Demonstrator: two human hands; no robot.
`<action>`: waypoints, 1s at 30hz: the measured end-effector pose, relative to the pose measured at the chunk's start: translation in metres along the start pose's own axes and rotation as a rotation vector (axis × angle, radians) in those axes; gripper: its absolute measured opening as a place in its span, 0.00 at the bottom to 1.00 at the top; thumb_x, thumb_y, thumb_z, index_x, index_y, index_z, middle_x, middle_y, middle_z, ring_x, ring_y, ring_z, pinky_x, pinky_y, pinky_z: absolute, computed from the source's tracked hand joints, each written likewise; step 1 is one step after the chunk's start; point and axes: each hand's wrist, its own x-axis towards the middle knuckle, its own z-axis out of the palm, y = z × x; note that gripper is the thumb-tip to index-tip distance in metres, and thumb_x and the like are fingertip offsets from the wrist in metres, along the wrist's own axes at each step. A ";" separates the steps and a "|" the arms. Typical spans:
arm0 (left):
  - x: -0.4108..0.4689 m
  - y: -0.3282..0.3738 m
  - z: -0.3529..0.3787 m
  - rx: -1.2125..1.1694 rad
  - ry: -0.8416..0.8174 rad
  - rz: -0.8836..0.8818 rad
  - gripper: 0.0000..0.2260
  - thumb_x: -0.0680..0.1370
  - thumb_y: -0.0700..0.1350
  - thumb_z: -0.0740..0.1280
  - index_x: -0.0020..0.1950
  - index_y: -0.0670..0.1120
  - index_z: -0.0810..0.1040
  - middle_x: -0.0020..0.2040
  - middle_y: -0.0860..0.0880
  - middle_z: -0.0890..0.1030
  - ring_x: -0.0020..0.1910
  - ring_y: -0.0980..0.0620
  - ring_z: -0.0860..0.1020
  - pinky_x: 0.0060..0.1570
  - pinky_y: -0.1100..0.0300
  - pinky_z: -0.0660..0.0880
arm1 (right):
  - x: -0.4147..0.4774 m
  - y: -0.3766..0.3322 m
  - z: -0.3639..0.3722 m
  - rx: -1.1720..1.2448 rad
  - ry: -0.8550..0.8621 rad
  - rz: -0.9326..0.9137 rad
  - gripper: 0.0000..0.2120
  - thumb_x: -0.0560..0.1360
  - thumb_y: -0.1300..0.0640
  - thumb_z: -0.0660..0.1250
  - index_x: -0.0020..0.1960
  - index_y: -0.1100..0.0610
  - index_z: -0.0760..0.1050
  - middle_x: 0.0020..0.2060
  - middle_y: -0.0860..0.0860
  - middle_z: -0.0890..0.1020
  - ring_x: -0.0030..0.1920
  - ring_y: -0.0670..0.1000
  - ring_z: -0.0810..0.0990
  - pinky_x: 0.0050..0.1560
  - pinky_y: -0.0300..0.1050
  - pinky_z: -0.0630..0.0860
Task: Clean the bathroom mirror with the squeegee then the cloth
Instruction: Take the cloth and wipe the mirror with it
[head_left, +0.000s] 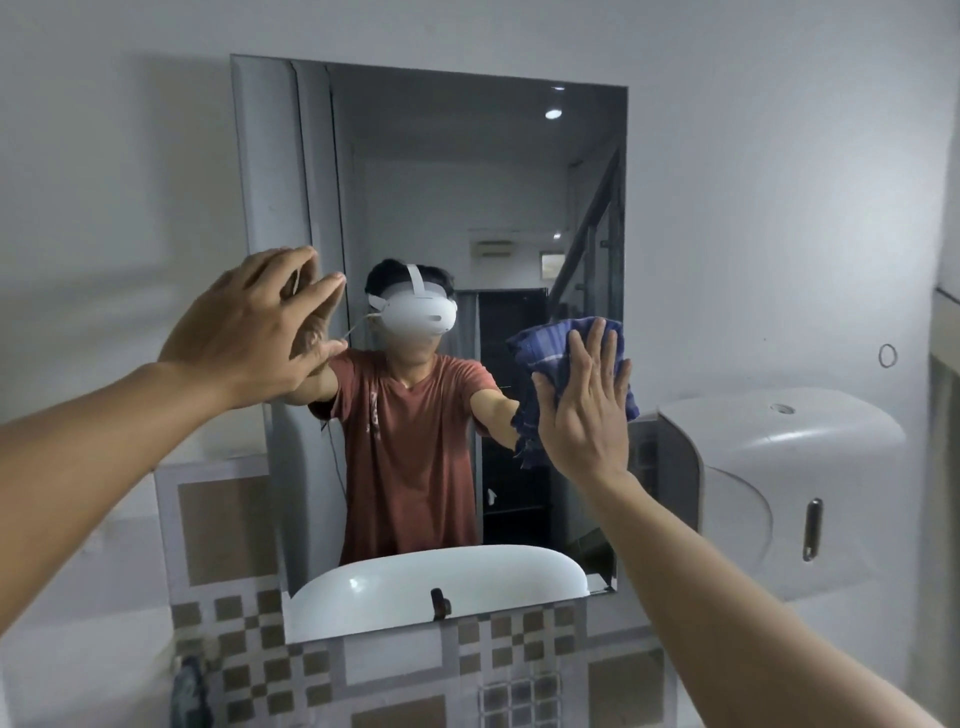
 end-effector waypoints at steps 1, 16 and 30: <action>0.003 -0.004 -0.002 0.014 0.017 0.009 0.32 0.75 0.59 0.70 0.74 0.44 0.70 0.71 0.37 0.70 0.67 0.34 0.70 0.61 0.35 0.74 | -0.002 -0.002 0.001 0.024 0.007 0.010 0.31 0.83 0.40 0.49 0.79 0.58 0.56 0.81 0.57 0.50 0.81 0.54 0.42 0.80 0.59 0.43; 0.024 -0.023 -0.007 -0.021 -0.055 -0.077 0.37 0.76 0.59 0.70 0.81 0.48 0.61 0.81 0.40 0.57 0.80 0.38 0.55 0.66 0.35 0.73 | -0.020 -0.099 0.034 -0.078 -0.070 -0.459 0.24 0.83 0.48 0.60 0.73 0.61 0.67 0.78 0.65 0.61 0.79 0.64 0.55 0.75 0.70 0.55; 0.026 -0.029 -0.008 0.019 -0.085 -0.081 0.37 0.77 0.61 0.68 0.81 0.50 0.60 0.81 0.42 0.57 0.80 0.39 0.56 0.57 0.35 0.78 | -0.043 -0.175 0.080 -0.010 -0.111 -0.946 0.19 0.84 0.56 0.58 0.71 0.62 0.72 0.75 0.62 0.68 0.78 0.62 0.61 0.74 0.69 0.58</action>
